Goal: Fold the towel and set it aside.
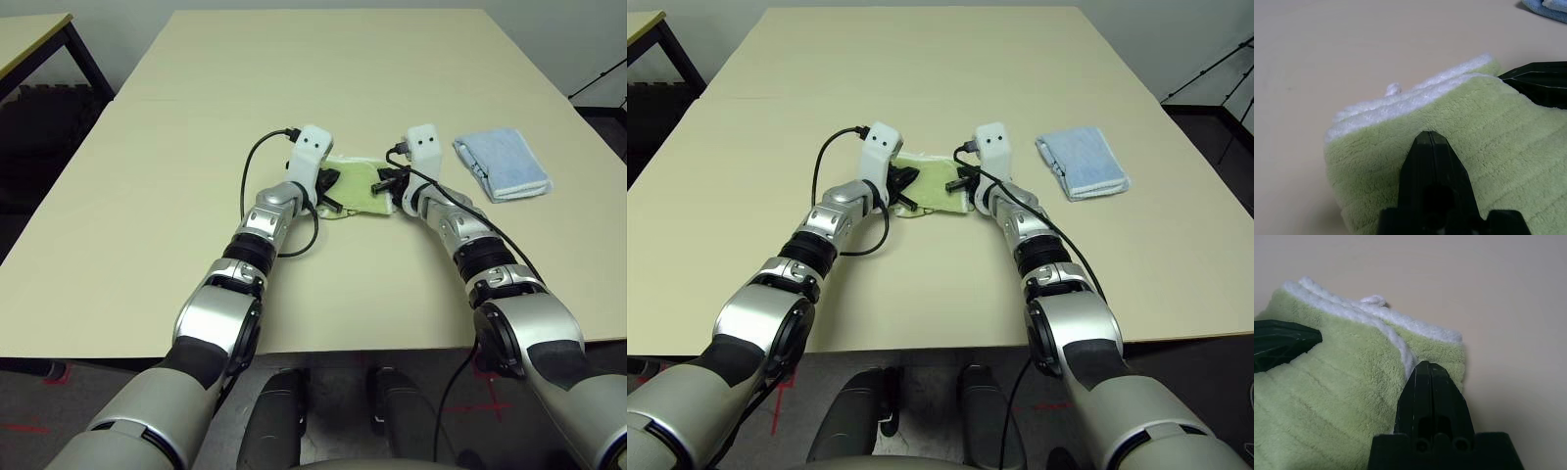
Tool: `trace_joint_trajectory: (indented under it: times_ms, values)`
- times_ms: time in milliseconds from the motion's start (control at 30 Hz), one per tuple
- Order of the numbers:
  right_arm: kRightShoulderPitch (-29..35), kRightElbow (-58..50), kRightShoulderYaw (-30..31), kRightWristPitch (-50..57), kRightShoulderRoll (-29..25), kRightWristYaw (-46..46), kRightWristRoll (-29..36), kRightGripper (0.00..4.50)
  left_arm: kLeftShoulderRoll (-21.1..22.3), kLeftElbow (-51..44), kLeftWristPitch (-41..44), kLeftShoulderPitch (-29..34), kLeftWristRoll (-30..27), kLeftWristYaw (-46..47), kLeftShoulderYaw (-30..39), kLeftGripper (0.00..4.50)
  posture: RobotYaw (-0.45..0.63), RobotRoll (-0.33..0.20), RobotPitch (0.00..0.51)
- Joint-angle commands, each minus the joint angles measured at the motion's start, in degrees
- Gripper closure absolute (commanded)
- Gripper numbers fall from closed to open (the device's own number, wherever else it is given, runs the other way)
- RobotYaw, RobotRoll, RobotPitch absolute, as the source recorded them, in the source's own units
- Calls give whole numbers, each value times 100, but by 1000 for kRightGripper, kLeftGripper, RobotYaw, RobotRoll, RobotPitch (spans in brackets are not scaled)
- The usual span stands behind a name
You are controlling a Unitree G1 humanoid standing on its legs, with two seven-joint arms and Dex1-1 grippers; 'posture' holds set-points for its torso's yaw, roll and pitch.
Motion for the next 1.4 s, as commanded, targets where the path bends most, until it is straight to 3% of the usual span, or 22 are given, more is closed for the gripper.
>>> trace_joint_trajectory:
  times_ms: [33, 100, 200, 467, 533, 800, 1100, 1400]
  values:
    - [92, 123, -24, 16, 14, 3, -16, 4500, -59, 230, 58, -23, -26, -31, 95, 4467, 50, 0, 133]
    - [77, 26, -59, -38, -25, 3, 2, 3989, -73, 151, 135, -113, -186, -113, 253, 4500, 53, 0, 125]
    - [108, -249, -60, -172, -98, 72, 12, 3071, -39, -52, 246, -216, -354, -228, 427, 3835, 56, 0, 117]
    - [558, -1594, -34, -295, -263, 268, 70, 16, 263, -988, 540, -138, -607, -344, 718, 682, 66, 0, 87]
    - [778, -2093, -81, -210, -268, 296, 169, 0, 366, -1375, 651, -3, -646, -349, 754, 36, 70, 0, 81]
    - [1807, -4263, -122, 545, -449, 604, 756, 0, 755, -3038, 1305, 827, -834, -292, 864, 36, 85, 0, 70]
    - [3171, -6295, -210, 1443, -945, 1070, 1586, 0, 1210, -3780, 1706, 1656, -779, -236, 843, 36, 70, 0, 79]
    - [4189, -6827, -488, 1291, -1370, 1371, 1935, 0, 1391, -3761, 1640, 1924, -703, -316, 707, 36, 48, 0, 87]
